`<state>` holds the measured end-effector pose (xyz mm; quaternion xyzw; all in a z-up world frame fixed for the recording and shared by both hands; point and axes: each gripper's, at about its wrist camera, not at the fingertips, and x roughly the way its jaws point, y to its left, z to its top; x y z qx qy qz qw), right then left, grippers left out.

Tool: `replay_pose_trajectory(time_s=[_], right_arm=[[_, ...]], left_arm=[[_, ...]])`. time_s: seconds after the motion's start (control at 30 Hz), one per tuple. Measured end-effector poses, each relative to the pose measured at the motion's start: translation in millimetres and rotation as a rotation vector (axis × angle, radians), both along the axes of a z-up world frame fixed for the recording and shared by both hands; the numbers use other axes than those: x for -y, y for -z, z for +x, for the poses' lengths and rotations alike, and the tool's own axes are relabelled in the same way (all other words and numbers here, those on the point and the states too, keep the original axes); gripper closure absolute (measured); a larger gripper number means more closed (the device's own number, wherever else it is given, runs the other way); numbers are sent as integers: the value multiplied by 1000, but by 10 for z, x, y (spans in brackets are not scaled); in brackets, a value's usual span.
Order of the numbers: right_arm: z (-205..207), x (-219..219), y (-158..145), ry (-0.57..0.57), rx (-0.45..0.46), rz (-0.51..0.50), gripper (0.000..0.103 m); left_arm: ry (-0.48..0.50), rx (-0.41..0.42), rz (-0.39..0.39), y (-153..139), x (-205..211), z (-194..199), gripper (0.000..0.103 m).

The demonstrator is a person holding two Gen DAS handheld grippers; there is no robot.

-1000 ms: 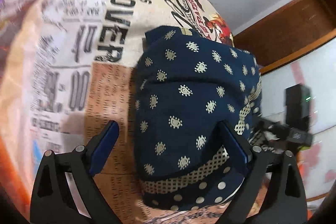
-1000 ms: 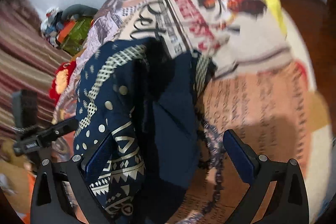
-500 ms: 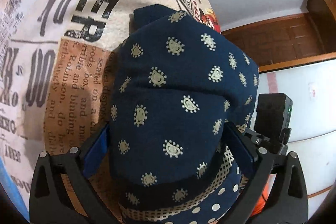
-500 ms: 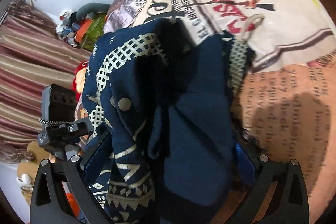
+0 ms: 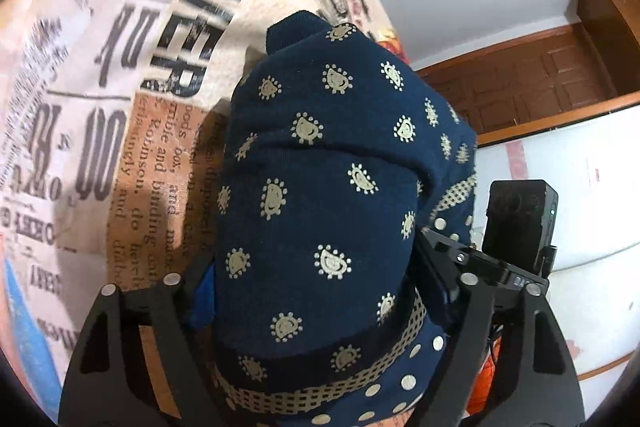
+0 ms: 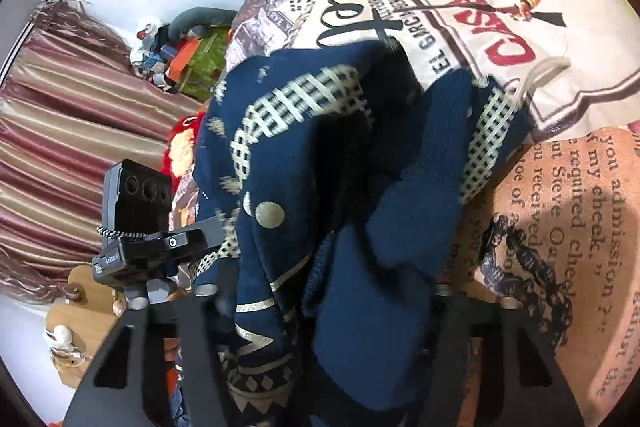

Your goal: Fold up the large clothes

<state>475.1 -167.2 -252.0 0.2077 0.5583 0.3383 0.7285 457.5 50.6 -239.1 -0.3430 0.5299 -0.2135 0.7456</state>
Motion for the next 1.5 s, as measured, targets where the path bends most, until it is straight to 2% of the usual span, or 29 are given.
replay_pose_trajectory(time_s=[0.27,0.3,0.53,0.67,0.77,0.87,1.1,1.5], right_arm=[[-203,-181,-461,-31,107,-7,59],[-240,-224,-559,-37,126,-6,59],[-486,-589,-1154,-83,234,11,59],[-644,-881,-1404,-115,284,21,59],[-746,-1150,-1492,-145,298,33,59],[-824,-1426,-1495,-174,293,38,59],[-958,-1989,-1246,-236,249,17,59],[-795,-2385,-266,-274,62,-71,59]], left_arm=[[-14,102,38,-543,-204,-266,24],[-17,122,39,-665,-319,-459,24],[-67,229,56,-1228,-790,-850,24],[-104,266,78,-1451,-1085,-1072,24],[-130,270,93,-1485,-1256,-1126,24],[-157,265,105,-1493,-1470,-1313,24],[-210,193,99,-1193,-1932,-1554,24],[-238,15,67,-160,-2199,-1531,24]])
